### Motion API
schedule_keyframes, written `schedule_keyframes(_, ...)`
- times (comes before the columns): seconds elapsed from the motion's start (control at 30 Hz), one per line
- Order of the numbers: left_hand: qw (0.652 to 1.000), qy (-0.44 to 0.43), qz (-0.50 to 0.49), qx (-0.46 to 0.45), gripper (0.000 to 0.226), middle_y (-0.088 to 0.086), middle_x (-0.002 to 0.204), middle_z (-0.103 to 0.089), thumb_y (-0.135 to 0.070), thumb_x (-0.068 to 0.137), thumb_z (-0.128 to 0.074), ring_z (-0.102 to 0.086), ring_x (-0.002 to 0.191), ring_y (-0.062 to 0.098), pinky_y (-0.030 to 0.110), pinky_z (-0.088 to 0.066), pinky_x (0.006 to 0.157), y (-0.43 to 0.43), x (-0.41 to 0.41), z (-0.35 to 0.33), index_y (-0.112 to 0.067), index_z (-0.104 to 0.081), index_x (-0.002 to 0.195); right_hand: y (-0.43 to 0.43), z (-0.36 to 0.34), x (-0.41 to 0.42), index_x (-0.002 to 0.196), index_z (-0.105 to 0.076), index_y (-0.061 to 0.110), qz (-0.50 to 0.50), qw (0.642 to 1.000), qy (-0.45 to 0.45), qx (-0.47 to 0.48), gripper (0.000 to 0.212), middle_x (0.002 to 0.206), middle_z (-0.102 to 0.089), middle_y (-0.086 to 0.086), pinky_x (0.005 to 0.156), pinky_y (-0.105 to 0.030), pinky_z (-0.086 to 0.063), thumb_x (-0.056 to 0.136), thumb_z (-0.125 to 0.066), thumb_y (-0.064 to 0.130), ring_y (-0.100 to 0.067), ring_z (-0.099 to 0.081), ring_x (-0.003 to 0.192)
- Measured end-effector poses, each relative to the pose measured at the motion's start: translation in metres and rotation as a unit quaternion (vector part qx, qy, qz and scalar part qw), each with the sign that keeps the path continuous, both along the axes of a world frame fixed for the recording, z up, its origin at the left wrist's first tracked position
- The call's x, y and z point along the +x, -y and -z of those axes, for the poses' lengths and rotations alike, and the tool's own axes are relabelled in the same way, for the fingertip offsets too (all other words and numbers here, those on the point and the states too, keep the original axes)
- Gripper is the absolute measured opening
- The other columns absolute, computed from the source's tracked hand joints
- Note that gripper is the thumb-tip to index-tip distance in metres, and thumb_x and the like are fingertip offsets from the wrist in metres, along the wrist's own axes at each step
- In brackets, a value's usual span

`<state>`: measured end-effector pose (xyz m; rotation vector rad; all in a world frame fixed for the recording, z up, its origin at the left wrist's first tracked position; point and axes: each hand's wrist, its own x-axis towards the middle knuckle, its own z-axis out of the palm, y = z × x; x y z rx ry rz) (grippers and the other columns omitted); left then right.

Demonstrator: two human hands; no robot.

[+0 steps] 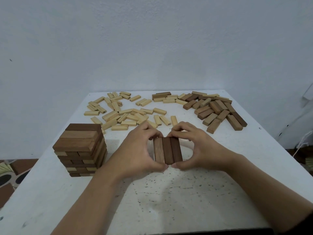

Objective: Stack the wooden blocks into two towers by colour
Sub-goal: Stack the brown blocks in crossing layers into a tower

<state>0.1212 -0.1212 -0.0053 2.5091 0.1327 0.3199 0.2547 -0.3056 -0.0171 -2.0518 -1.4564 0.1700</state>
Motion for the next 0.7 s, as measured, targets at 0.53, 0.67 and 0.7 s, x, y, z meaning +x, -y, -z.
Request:
schedule_keyframes(0.53, 0.975, 0.131, 0.007, 0.179, 0.063, -0.017, 0.102, -0.049, -0.056, 0.055, -0.079, -0.053, 0.095, 0.002, 0.011, -0.037, 0.076, 0.002, -0.048, -0.102, -0.032, -0.069, 0.113, -0.001, -0.09, -0.034, 0.125, -0.067, 0.018, -0.024, 0.982, 0.117, 0.144, 0.066, 0.118, -0.055, 0.005, 0.084, -0.007, -0.035, 0.067, -0.094, 0.034, -0.014, -0.055, 0.112)
schedule_keyframes(0.67, 0.975, 0.114, 0.007, 0.19, 0.063, -0.021, 0.104, -0.053, -0.06, 0.053, -0.08, -0.055, 0.098, -0.004, 0.008, -0.037, 0.077, -0.022, -0.064, -0.122, -0.039, -0.069, 0.112, -0.024, -0.104, -0.048, 0.128, -0.066, 0.02, -0.033, 0.983, 0.119, 0.135, 0.066, 0.118, -0.054, 0.008, 0.088, -0.012, -0.037, 0.07, -0.091, 0.04, -0.012, -0.054, 0.114)
schedule_keyframes(0.7, 0.977, 0.105, 0.007, 0.186, 0.063, -0.022, 0.105, -0.054, -0.06, 0.052, -0.08, -0.055, 0.1, -0.005, 0.009, -0.036, 0.078, -0.03, -0.067, -0.125, -0.041, -0.068, 0.111, -0.032, -0.106, -0.052, 0.128, -0.066, 0.021, -0.031, 0.984, 0.119, 0.13, 0.066, 0.117, -0.053, 0.009, 0.089, -0.014, -0.038, 0.071, -0.091, 0.042, -0.011, -0.053, 0.114)
